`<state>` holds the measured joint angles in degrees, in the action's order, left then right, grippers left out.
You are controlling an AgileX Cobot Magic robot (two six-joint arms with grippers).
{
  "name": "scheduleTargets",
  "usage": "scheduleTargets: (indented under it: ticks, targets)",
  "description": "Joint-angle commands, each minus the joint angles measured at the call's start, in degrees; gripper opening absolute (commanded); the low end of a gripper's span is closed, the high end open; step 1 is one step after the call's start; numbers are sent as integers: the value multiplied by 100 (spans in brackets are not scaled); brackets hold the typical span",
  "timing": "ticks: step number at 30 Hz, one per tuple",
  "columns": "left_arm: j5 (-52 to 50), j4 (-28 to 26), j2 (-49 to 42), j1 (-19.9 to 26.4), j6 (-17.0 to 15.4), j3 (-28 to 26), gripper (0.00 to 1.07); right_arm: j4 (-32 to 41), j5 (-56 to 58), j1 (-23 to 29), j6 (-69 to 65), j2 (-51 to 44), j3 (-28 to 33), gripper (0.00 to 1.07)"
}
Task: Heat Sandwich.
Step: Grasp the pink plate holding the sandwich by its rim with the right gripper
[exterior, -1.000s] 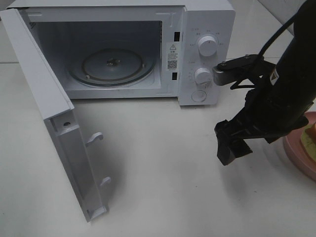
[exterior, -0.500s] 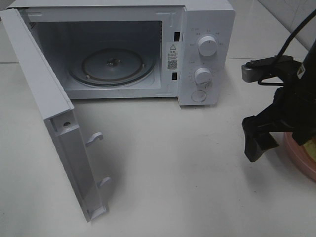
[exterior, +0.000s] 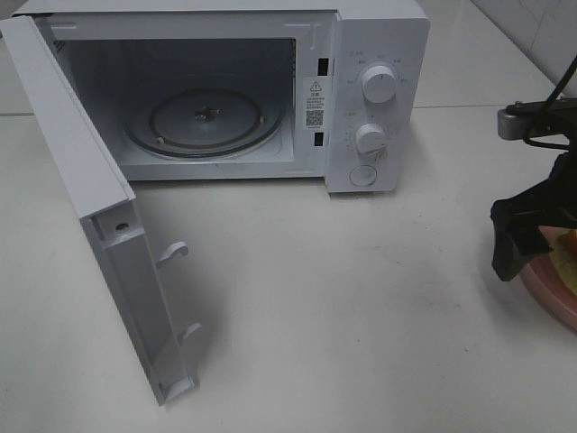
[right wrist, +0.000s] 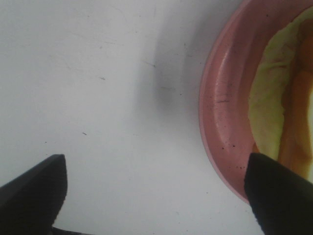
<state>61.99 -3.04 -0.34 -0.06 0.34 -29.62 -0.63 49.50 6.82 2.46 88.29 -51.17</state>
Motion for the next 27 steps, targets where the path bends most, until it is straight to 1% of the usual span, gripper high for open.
scheduleTargets:
  ticks: [1,13,27]
  targets:
    - [-80,6,-97,-34,0,11,97,-29,-120,-120,195,160,-34,94]
    - [-80,6,-97,-34,0,11,97,-315,-441,-143,143,819,-34,92]
    - [-80,6,-97,-34,0,11,97,-762,-1083,-143,-126,1679,-34,90]
